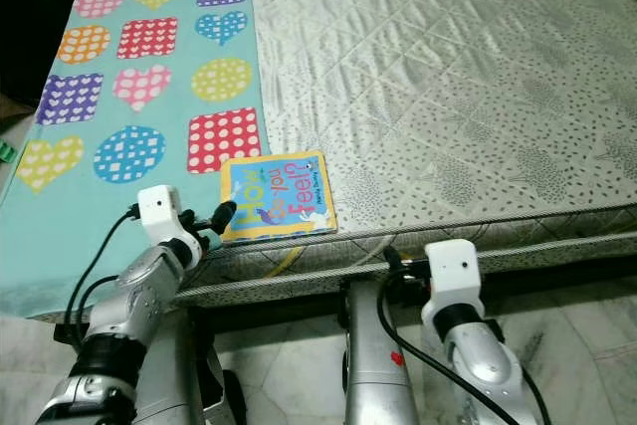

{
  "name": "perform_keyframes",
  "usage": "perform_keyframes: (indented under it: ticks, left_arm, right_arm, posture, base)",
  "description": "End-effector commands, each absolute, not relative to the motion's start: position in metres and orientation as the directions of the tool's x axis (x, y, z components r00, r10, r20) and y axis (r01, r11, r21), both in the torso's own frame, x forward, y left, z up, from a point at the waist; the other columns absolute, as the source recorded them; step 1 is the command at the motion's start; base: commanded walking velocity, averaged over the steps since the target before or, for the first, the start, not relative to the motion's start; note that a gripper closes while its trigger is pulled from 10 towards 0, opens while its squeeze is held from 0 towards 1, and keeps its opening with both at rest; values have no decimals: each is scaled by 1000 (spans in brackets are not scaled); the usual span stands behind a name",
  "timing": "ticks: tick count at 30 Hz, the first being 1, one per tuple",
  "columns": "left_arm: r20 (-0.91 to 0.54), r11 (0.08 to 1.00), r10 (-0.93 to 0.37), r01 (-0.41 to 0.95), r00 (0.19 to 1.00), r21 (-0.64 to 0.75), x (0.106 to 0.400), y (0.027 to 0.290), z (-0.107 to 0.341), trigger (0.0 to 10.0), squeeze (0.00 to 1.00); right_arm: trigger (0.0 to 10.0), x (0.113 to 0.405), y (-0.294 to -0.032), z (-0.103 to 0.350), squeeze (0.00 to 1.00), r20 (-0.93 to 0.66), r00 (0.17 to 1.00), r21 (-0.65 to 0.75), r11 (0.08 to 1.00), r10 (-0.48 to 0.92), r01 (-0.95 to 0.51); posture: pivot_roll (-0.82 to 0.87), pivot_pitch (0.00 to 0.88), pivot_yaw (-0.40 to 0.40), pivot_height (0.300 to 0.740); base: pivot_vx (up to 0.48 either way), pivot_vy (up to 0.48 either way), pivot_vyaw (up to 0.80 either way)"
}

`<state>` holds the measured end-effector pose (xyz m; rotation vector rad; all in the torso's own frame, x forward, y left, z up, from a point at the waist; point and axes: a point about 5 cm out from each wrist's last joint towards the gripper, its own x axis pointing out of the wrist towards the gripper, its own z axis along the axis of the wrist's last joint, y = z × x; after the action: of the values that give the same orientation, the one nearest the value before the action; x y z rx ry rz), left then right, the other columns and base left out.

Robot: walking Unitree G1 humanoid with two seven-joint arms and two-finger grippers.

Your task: Clean up the room

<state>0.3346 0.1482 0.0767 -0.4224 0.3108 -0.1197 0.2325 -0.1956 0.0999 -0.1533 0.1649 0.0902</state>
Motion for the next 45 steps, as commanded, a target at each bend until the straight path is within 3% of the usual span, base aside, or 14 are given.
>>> perform_keyframes:
  ticks: [1, 15, 18, 20, 22, 28, 37, 45]
  left_arm:
    - [-288, 897, -183, 40, 940, -440, 333, 150, 69, 10000, 0]
    - [-346, 814, -349, 100, 871, -572, 328, 119, 51, 10000, 0]
    - [-323, 763, -385, 101, 865, -638, 326, 115, 51, 10000, 0]
    - [-241, 658, -428, 118, 871, -744, 325, 112, 56, 10000, 0]
    - [-237, 619, -437, 99, 868, -779, 323, 114, 55, 10000, 0]
    - [-256, 621, -477, 116, 841, -775, 321, 115, 49, 10000, 0]
    - [-257, 553, -637, 198, 727, -809, 314, 95, 47, 10000, 0]
    - [-235, 553, -647, 234, 725, -800, 317, 90, 52, 10000, 0]
  right_arm:
    - [10000, 229, -197, 102, 0, -172, 983, -147, 985, 61, -87]
    - [10000, 228, -202, 110, 0, -163, 986, -178, 981, 43, -72]
    - [10000, 229, -203, 111, 0, -164, 986, -181, 981, 40, -70]
    - [10000, 229, -203, 111, 0, -163, 986, -183, 981, 38, -68]
    - [10000, 230, -203, 111, 0, -163, 986, -185, 981, 35, -66]
    - [10000, 230, -203, 111, 0, -163, 986, -187, 980, 31, -62]
    - [10000, 231, -204, 111, 0, -157, 987, -191, 980, 17, -47]
    - [10000, 233, -206, 111, 0, -157, 988, -203, 979, -2, -30]
  posture:
    - [-303, 258, 45, 536]
    - [-325, 267, 38, 536]
    - [-323, 268, 38, 536]
    - [-323, 268, 38, 536]
    - [-323, 268, 38, 536]
    - [-325, 270, 38, 536]
    - [-330, 271, 41, 536]
    - [-330, 273, 41, 536]
  base:
    - [0, 0, 0]
    - [0, 0, 0]
    - [0, 0, 0]
    - [0, 0, 0]
    - [0, 0, 0]
    - [0, 0, 0]
    - [0, 0, 0]
    - [0, 0, 0]
